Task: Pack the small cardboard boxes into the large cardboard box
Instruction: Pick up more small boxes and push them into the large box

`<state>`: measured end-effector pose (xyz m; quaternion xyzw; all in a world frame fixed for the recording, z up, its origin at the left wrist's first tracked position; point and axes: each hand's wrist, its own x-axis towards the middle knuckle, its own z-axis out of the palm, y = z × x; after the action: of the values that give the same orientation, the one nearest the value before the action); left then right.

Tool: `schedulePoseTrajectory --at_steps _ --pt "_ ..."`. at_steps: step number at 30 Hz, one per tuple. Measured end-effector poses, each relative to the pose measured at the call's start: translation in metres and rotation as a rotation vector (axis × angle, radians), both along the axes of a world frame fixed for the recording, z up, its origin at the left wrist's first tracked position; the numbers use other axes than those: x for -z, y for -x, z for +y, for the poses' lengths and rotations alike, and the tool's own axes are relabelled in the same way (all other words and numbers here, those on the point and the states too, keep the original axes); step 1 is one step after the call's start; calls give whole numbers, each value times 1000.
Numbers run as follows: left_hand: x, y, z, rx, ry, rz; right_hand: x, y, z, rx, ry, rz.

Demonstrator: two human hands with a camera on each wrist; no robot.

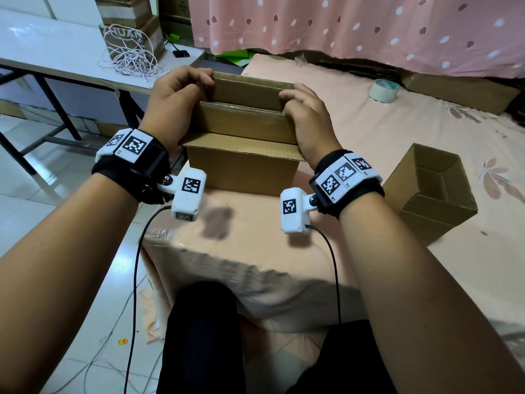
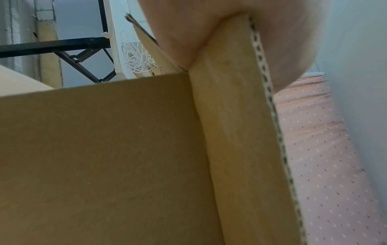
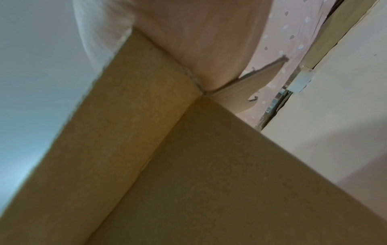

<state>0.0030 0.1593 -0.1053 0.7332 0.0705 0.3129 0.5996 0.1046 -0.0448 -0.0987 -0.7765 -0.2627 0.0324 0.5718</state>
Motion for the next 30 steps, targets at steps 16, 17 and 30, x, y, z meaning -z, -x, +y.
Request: schedulePoseTrajectory --at_steps 16,17,30 --pt "-16 10 -15 -119 -112 200 -14 16 -8 114 348 -106" --pt "-16 11 -10 -212 -211 303 -16 20 -11 164 410 -95" --pt "-29 32 -24 -377 -21 430 -40 47 -53 330 199 -43"
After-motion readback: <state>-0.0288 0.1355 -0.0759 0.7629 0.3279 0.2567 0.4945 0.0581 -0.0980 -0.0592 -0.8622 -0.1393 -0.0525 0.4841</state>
